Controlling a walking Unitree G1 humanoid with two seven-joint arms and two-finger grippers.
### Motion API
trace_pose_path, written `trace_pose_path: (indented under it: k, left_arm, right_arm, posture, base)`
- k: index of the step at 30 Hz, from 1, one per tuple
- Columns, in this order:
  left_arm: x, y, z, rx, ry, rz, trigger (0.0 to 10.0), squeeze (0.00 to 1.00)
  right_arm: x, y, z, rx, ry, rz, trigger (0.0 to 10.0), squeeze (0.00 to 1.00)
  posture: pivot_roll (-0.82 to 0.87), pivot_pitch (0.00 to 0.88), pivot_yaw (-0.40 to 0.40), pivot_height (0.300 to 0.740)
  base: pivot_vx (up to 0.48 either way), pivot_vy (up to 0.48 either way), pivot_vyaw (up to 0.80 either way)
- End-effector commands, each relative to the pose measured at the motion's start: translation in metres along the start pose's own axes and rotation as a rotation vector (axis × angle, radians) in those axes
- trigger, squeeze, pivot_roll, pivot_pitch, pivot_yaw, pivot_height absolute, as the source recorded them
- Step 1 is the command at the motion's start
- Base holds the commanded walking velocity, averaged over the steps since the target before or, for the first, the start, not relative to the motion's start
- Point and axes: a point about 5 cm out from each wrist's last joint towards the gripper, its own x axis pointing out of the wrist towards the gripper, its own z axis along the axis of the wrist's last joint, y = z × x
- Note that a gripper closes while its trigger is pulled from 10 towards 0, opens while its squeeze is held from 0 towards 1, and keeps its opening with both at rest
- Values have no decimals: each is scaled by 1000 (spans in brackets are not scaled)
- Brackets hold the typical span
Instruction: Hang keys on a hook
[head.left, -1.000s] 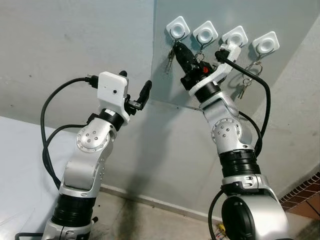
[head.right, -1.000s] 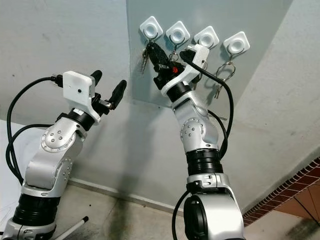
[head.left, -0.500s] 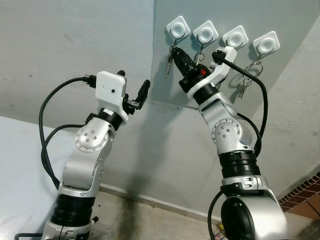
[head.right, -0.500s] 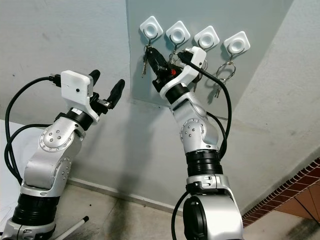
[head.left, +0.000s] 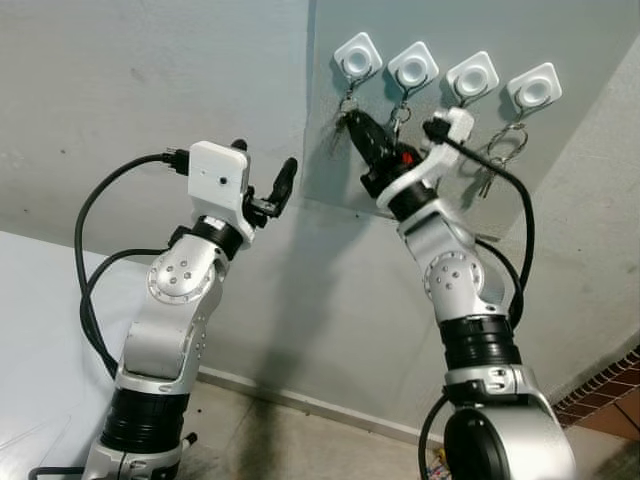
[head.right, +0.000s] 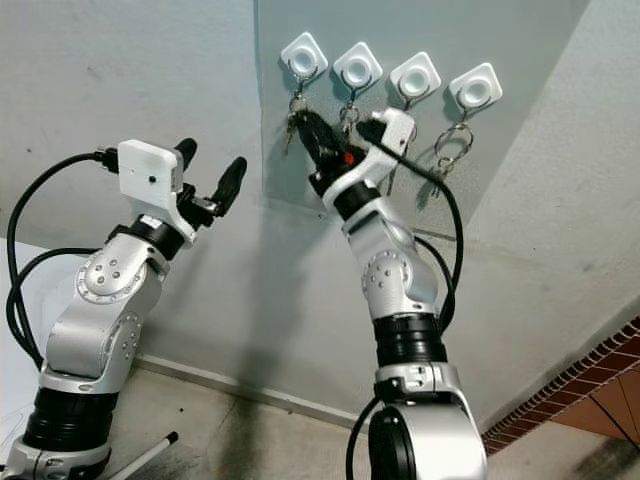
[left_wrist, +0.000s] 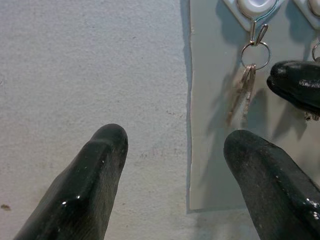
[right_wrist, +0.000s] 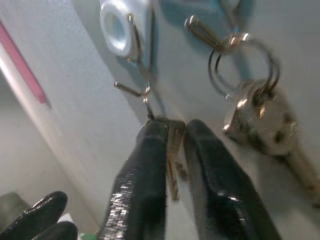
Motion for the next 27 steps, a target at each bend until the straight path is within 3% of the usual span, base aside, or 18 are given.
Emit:
trace_pose_path:
  k: [1,3,4,5,14,16,17,23,25,27]
  left_arm:
    - [0,0,6,5,-20,5,10000,0]
    - [0,0,6,5,-20,5,10000,0]
    - [0,-1,6,4,-20,6,10000,0]
    - [-1,-1,6,4,-21,8,10000,0]
    - [-2,1,5,10,-20,21,10000,0]
    - [-3,1,3,17,-20,30,10000,0]
    - [-4,2,0,21,-17,47,10000,0]
    - [-15,7,-32,26,71,130,10000,0]
    - [-26,11,-61,-36,151,199,10000,0]
    - [-30,11,-69,-10,169,206,10000,0]
  right_arm:
    - [0,2,5,-28,-17,11,10000,1000]
    - [0,2,5,-28,-18,12,10000,1000]
    - [0,3,5,-25,-19,16,10000,302]
    - [0,4,4,-27,-24,18,10000,0]
    - [-2,3,1,-59,-22,18,10000,0]
    - [-5,3,-2,-59,-8,33,10000,43]
    - [-8,2,-5,-52,-1,38,10000,1000]
    - [-32,-17,-34,-121,102,-16,10000,1000]
    - [-52,-32,-55,-190,189,-71,10000,1000]
    - [-57,-35,-61,-203,208,-78,10000,1000]
  posture:
    - [-20,0,-41,740]
    - [-20,0,-41,740]
    - [-20,0,-40,740]
    - [-19,0,-42,740]
    - [-15,0,-41,740]
    - [-13,0,-43,740]
    - [-13,0,-42,740]
    - [-16,0,-38,740]
    - [-21,0,-36,740]
    - [-21,0,-36,740]
  base:
    - [0,0,0]
    - [0,0,0]
    - [0,0,0]
    - [0,0,0]
    - [0,0,0]
    - [0,0,0]
    - [0,0,0]
    - [0,0,0]
    - [0,0,0]
    - [0,0,0]
